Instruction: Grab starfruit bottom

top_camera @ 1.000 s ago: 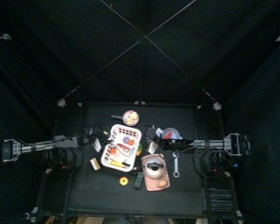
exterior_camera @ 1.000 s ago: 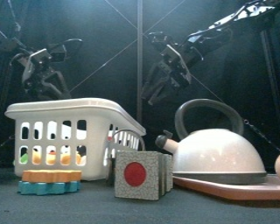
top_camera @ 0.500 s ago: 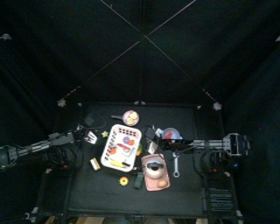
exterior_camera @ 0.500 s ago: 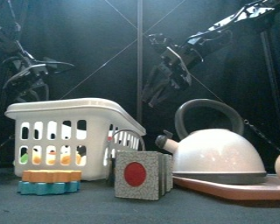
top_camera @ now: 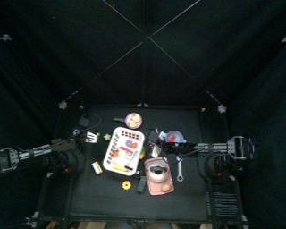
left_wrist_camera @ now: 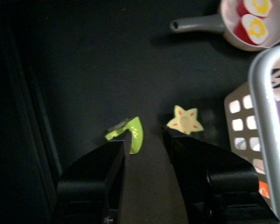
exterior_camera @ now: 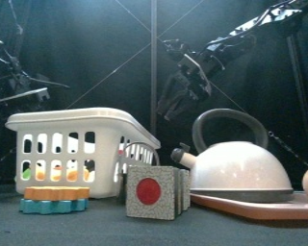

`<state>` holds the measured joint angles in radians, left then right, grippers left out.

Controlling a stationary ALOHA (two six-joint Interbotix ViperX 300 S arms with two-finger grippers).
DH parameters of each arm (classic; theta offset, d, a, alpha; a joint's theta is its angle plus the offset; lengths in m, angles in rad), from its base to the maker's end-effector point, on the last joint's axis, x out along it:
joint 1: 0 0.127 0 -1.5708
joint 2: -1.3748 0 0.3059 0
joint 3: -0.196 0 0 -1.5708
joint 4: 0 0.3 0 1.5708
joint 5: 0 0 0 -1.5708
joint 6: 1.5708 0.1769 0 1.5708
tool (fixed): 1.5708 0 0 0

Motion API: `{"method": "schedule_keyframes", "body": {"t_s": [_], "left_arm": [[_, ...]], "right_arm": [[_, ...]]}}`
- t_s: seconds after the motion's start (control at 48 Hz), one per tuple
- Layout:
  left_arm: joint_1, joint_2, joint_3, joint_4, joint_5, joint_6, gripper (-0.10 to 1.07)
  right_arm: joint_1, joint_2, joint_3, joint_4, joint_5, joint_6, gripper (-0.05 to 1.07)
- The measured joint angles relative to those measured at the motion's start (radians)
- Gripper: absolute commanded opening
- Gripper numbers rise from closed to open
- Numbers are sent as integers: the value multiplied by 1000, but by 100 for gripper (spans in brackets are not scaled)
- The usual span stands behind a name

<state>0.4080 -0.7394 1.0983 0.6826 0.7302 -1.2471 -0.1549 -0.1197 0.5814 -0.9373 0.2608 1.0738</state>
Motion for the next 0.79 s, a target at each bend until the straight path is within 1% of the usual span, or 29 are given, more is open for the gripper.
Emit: {"method": "schedule_keyframes", "body": {"t_s": [0.062, 0.125, 0.188, 0.312, 0.417, 0.5, 0.542, 0.625, 0.729, 0.792], "left_arm": [[-20, 8, 0, -12, 11, -20, 76], [-26, 18, 0, -40, 21, -37, 77], [-29, 31, 0, -48, 20, -32, 78], [-64, 46, 3, 2, 17, 6, 79], [-106, 35, 23, 67, -8, 92, 85], [-118, 32, 29, 78, -38, 146, 92], [-120, 32, 32, 78, -74, 190, 97], [-121, 32, 35, 81, -140, 275, 103], [-114, 32, 40, 83, -224, 397, 104], [-94, 31, 46, 83, -258, 468, 104]], "right_arm": [[0, 0, -6, 5, 0, 2, 92], [-2, 0, -12, 12, 0, 0, 92], [-6, 0, -23, 25, 0, 0, 92], [-14, 12, -41, 55, 0, 0, 92], [-17, 20, -51, 81, 0, 0, 92], [-17, 28, -58, 91, 0, 2, 92], [-17, 32, -63, 91, 0, 2, 92], [-17, 43, -67, 92, 0, -2, 92], [-15, 58, -71, 92, 0, -5, 92], [-14, 63, -71, 91, 0, -5, 92]]}}
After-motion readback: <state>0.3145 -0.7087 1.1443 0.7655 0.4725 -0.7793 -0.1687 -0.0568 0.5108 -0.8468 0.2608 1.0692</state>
